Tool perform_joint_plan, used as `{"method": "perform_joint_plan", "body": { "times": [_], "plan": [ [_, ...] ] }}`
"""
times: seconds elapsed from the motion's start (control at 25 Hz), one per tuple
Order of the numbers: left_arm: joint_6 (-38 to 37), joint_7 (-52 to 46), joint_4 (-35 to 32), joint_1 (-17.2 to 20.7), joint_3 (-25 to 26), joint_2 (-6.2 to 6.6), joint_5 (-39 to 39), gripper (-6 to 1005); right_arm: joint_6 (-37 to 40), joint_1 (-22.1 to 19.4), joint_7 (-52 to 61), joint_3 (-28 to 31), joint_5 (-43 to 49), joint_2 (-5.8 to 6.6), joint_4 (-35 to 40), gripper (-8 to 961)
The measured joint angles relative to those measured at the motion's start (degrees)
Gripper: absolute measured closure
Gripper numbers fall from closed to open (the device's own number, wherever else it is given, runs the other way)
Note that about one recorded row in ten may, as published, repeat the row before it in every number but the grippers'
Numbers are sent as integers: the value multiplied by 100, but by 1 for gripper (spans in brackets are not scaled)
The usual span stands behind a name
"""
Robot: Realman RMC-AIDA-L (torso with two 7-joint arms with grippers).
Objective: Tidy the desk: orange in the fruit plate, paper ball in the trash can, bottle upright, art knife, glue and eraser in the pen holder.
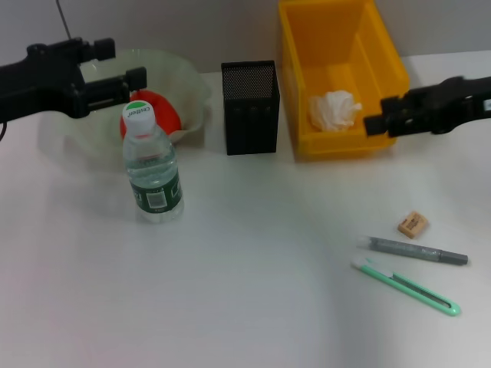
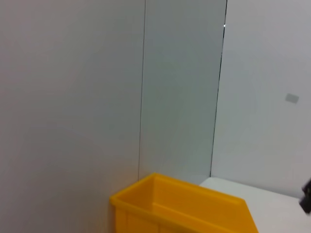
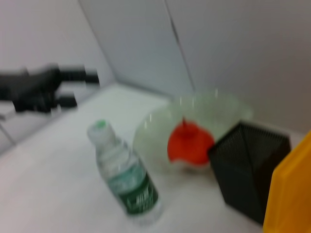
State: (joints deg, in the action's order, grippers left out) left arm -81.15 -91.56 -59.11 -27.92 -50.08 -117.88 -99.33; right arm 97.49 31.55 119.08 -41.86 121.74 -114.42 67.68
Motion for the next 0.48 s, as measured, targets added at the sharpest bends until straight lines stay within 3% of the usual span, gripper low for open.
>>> {"method": "perform_joint_plan", "body": {
  "times": [0.28,0.48],
  "plan": [
    [13,3,14,-88,198,-15,37,274,242,676,1385,-1108,1153,28,102,305],
    [13,5,81,-133,258,-7,105,274,564,1082,1829,-1523,1895,-117,90,309]
  ]
}}
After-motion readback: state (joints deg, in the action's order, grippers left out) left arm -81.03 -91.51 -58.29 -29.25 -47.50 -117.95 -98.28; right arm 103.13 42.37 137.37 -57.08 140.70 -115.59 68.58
